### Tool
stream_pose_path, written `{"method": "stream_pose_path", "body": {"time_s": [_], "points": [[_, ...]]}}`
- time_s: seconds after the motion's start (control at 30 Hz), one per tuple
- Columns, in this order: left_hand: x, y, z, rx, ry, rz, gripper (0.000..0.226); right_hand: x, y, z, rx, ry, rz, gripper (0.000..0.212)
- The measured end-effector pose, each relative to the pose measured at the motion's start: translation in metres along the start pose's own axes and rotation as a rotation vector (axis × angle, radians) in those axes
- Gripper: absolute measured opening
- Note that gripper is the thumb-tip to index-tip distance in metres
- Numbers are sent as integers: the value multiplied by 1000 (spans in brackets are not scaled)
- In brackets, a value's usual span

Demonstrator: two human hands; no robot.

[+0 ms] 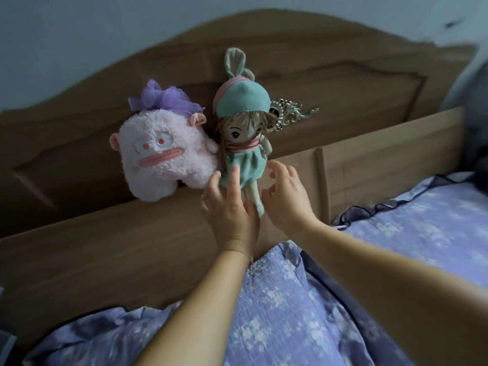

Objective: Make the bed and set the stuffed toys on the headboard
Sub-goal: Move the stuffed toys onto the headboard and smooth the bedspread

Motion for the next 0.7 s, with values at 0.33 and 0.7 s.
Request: {"method": "stream_pose_path", "body": {"time_s": [0.33, 0.7], "points": [[169, -56, 150, -480, 95, 447, 52, 151, 184, 193, 241, -420, 116, 49], [454, -84, 444, -1195, -224, 531, 60, 321, 402, 552, 721, -966, 85, 45]]}}
Point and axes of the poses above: each hand's wrist, its own z-axis away from the middle knuckle, its own y-axis out of the back of the hand, x = y × z, the point moved 10 cm from there along -z, towards the middle knuckle
